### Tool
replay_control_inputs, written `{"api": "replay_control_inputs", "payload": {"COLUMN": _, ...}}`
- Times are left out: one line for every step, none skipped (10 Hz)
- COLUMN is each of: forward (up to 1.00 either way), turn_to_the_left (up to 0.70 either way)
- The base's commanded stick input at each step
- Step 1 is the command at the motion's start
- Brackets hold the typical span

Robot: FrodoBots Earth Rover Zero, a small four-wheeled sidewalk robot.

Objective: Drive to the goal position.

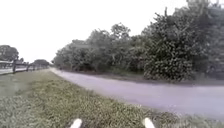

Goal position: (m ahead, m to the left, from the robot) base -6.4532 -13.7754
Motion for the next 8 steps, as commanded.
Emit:
{"api": "replay_control_inputs", "payload": {"forward": 0.85, "turn_to_the_left": -0.34}}
{"api": "replay_control_inputs", "payload": {"forward": 0.85, "turn_to_the_left": -0.34}}
{"api": "replay_control_inputs", "payload": {"forward": 0.85, "turn_to_the_left": -0.34}}
{"api": "replay_control_inputs", "payload": {"forward": 0.85, "turn_to_the_left": -0.34}}
{"api": "replay_control_inputs", "payload": {"forward": 0.85, "turn_to_the_left": -0.34}}
{"api": "replay_control_inputs", "payload": {"forward": 0.85, "turn_to_the_left": -0.34}}
{"api": "replay_control_inputs", "payload": {"forward": 0.85, "turn_to_the_left": -0.34}}
{"api": "replay_control_inputs", "payload": {"forward": 0.85, "turn_to_the_left": -0.34}}
